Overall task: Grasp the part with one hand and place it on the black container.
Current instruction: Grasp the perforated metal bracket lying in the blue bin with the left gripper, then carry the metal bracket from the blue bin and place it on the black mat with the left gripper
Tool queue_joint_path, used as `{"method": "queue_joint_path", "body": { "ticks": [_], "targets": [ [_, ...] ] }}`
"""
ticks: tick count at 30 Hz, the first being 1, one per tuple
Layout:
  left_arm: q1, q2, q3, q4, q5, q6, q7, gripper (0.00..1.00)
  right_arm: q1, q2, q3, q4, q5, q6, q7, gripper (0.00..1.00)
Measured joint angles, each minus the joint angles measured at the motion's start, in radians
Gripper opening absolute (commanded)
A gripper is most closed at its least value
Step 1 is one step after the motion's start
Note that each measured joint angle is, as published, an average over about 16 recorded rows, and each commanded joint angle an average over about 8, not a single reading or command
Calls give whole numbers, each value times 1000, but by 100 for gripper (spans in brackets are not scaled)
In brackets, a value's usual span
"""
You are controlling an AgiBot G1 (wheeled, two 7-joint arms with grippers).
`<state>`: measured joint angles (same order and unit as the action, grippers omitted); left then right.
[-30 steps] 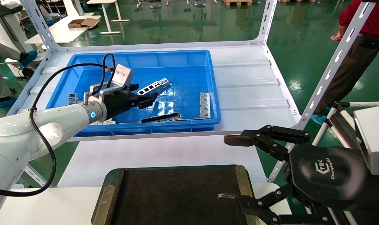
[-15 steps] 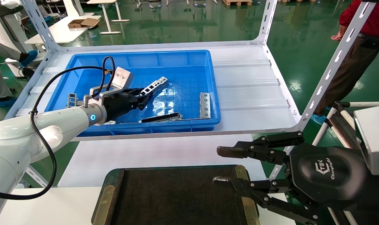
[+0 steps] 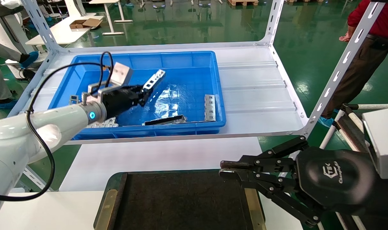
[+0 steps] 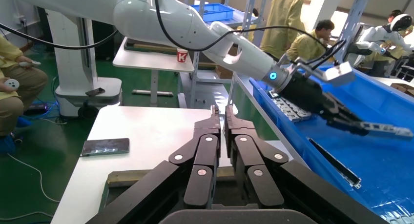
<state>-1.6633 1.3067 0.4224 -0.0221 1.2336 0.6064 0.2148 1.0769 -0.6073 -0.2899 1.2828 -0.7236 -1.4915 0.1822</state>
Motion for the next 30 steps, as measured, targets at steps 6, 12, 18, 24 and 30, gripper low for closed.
{"method": "queue_joint_path", "body": {
  "ticks": [6, 12, 18, 24, 30],
  "targets": [
    [-20, -24, -12, -30, -20, 84, 15, 0, 0, 0, 0, 0, 0, 0, 0, 0],
    [-28, -71, -29, -75, -52, 296, 39, 0, 0, 0, -1, 0, 1, 0, 0, 0],
    [-24, -127, -43, -120, -84, 547, 60, 0, 0, 0, -1, 0, 1, 0, -1, 0],
    [-10, -180, -49, -161, -105, 739, 66, 0, 0, 1, -1, 0, 1, 1, -1, 0],
    [24, -226, -49, -219, -117, 861, 47, 0, 0, 1, -2, 0, 1, 1, -1, 0]
  ]
}}
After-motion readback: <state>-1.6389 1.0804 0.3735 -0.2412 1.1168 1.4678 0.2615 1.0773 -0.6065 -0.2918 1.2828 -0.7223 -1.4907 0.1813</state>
